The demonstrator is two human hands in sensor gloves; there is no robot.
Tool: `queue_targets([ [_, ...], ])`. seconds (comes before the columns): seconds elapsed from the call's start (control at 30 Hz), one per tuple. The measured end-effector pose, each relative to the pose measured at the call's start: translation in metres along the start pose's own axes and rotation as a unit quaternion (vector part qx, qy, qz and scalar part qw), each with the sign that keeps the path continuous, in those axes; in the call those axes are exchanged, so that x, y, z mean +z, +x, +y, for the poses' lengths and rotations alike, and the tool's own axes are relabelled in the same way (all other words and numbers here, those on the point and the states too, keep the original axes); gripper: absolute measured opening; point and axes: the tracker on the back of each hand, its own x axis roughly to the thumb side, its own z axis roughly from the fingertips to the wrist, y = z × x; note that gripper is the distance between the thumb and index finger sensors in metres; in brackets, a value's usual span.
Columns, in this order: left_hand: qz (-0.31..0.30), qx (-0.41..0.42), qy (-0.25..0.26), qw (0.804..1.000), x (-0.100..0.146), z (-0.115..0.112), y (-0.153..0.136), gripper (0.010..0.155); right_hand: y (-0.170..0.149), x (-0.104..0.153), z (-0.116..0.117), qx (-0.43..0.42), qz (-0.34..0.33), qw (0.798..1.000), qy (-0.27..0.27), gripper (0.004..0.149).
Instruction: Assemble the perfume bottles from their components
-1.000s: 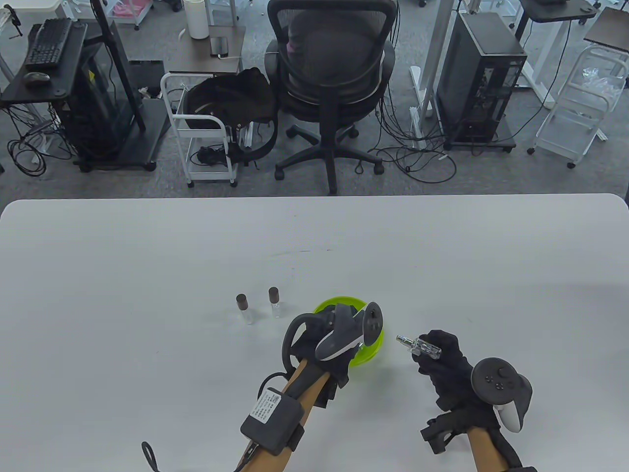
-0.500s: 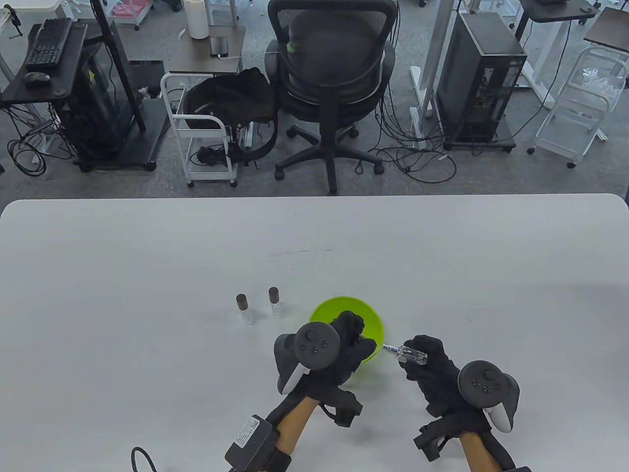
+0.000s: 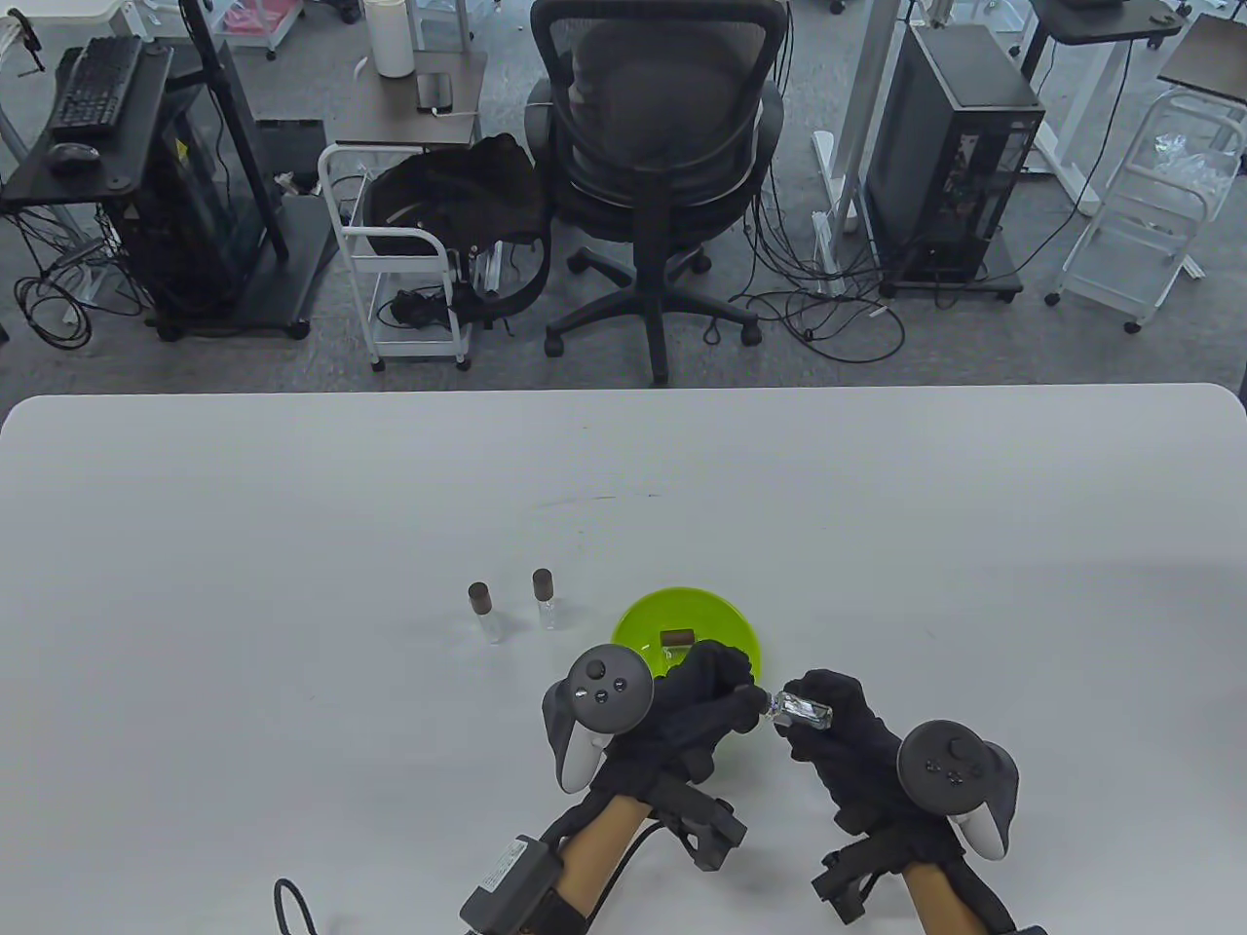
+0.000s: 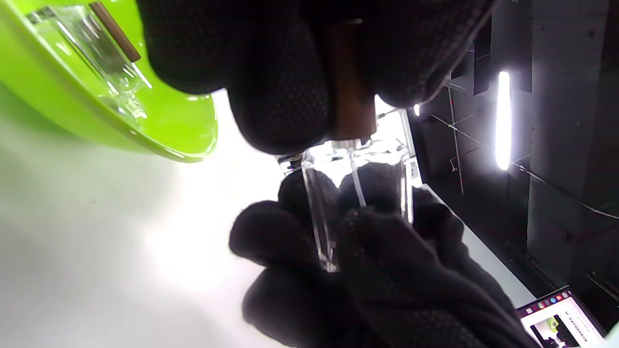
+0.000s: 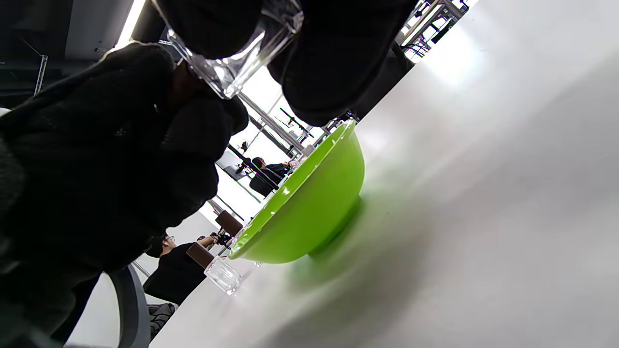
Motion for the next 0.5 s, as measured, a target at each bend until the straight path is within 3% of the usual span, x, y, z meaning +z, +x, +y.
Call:
queue_targets([
  [0.5, -0.027, -0.058, 0.018, 0.998, 0.0013, -0.0069, 0.0025, 0.046, -0.0008, -0.0012, 0.0031, 0.0, 0.009, 1.0, 0.001, 0.058],
])
